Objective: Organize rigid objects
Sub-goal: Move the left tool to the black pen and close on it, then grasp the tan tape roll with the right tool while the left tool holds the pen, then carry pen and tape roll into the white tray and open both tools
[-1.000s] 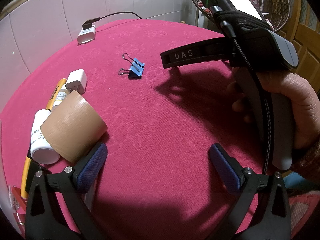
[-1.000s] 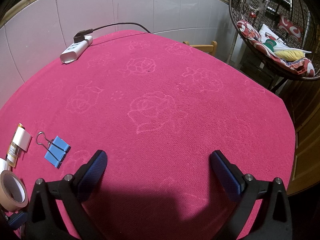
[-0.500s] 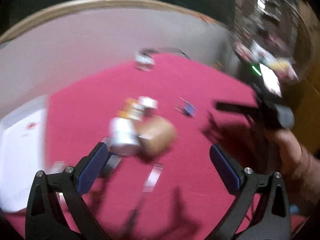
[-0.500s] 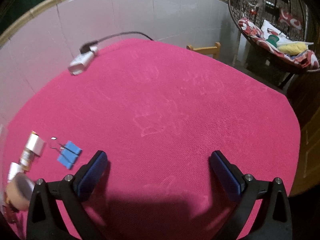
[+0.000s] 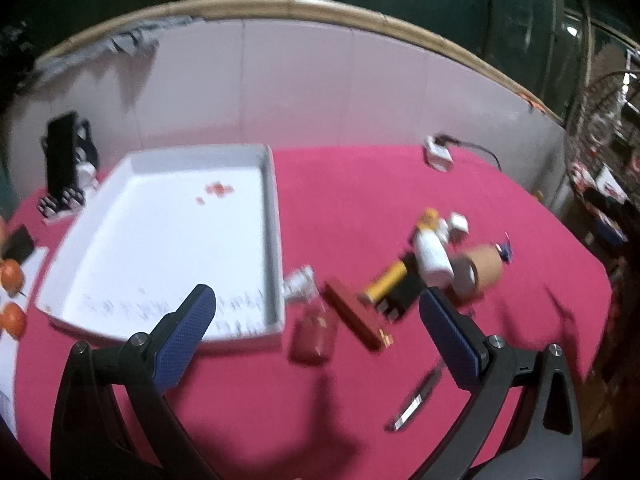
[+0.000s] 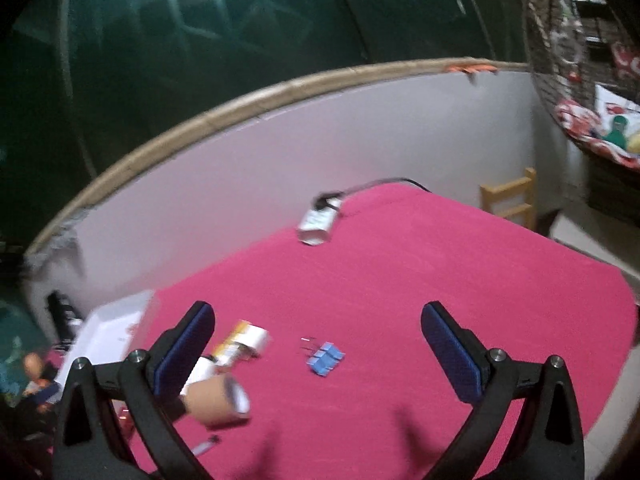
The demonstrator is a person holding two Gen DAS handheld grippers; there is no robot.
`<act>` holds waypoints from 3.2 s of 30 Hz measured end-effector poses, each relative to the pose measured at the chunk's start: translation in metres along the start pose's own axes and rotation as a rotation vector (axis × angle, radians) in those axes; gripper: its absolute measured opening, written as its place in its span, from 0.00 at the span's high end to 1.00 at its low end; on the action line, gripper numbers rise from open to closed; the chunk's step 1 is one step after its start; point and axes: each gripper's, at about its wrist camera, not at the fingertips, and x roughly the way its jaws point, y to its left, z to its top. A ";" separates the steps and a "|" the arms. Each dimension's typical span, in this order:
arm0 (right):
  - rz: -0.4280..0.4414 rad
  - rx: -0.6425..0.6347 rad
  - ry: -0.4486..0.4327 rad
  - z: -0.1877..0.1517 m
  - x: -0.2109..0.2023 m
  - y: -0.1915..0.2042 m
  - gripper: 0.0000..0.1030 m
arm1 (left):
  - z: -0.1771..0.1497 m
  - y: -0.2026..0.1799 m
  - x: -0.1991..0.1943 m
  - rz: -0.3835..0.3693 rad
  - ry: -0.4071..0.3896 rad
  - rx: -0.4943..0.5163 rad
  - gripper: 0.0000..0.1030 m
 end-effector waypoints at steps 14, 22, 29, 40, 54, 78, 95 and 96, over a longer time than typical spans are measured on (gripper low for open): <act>0.094 -0.088 0.098 -0.015 0.003 0.013 0.00 | -0.045 -0.073 0.040 -0.133 0.185 0.291 0.29; 0.158 -0.155 0.132 -0.023 0.005 0.033 0.00 | -0.047 -0.094 0.059 -0.155 0.226 0.381 0.40; 0.192 -0.189 0.175 -0.030 0.009 0.043 0.00 | -0.050 -0.093 0.062 -0.152 0.243 0.367 0.46; 0.194 -0.190 0.201 -0.034 0.014 0.046 0.00 | -0.054 -0.092 0.053 -0.184 0.236 0.350 0.89; 0.188 -0.376 0.323 -0.063 0.060 0.098 0.06 | -0.045 -0.058 0.016 -0.142 0.126 0.226 0.91; 0.200 -0.291 0.364 -0.048 0.062 0.091 0.54 | -0.024 -0.024 -0.008 -0.069 0.021 0.112 0.91; 0.389 -0.390 0.218 -0.005 0.021 0.163 0.54 | 0.008 0.059 -0.052 0.130 -0.120 -0.048 0.91; 0.397 -0.398 0.209 -0.003 0.020 0.168 0.54 | 0.010 0.066 -0.053 0.147 -0.126 -0.058 0.91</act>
